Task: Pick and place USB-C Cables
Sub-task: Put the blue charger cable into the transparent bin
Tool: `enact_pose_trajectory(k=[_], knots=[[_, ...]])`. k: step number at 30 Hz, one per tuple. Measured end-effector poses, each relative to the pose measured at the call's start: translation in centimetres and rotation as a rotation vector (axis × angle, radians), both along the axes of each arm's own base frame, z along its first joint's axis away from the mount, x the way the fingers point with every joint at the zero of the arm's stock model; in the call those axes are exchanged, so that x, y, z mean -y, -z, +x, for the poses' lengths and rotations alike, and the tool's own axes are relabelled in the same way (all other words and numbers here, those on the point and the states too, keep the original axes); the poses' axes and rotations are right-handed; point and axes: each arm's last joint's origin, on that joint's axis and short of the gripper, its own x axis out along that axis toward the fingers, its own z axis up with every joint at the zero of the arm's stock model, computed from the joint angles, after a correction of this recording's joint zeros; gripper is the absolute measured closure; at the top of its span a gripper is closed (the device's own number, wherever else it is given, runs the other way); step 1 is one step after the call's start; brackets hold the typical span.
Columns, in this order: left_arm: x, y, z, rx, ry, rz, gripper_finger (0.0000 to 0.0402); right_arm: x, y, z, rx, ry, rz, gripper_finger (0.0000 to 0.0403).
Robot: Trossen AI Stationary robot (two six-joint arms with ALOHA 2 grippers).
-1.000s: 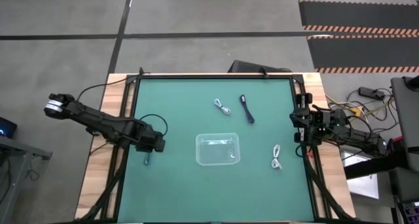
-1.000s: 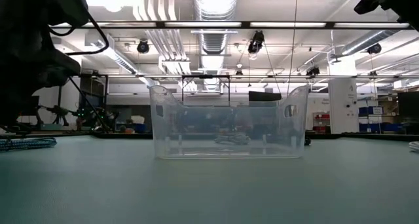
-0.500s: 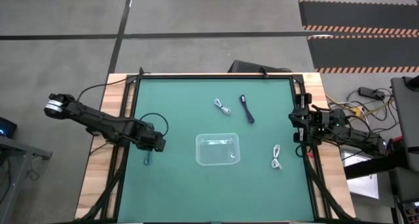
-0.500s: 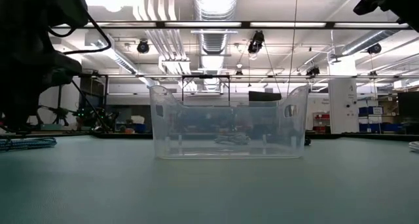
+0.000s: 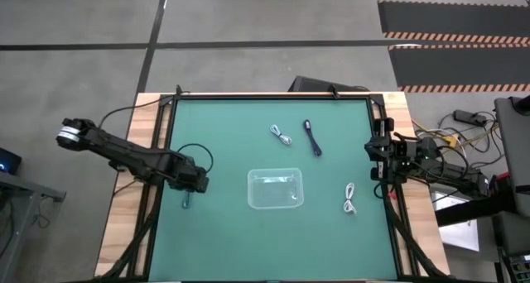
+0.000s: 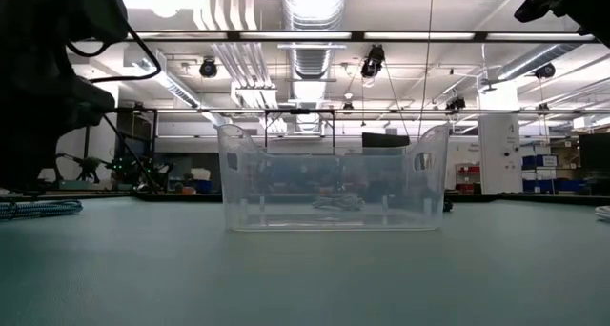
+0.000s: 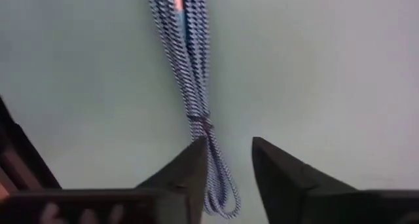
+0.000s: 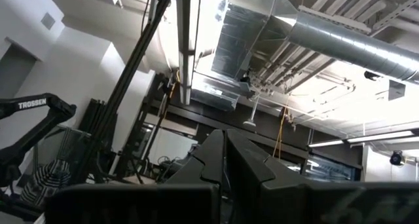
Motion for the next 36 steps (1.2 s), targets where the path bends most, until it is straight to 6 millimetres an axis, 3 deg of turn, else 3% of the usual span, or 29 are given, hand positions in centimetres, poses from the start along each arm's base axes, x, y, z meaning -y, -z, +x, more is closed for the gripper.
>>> enact_pose_trajectory(k=[5,10,23,32,36], knots=[[0.0,0.7,0.2,-0.042,0.046,0.028,0.0249,0.0,0.1,0.0,-0.006,0.001,0.0,0.0394],[0.1,1.6,0.6,-0.102,0.077,0.051,0.025,0.1,0.2,0.1,-0.016,0.021,0.004,0.0394],[0.3,3.2,1.3,-0.201,0.105,0.074,0.0307,0.1,0.2,0.1,-0.018,0.027,0.013,0.0394],[0.2,3.1,1.2,-0.189,0.078,0.088,0.0385,0.1,0.2,0.2,-0.021,0.027,0.014,0.0394],[0.1,3.1,1.2,-0.183,0.075,0.104,0.0386,0.1,0.3,0.2,-0.03,0.032,0.01,0.0394]])
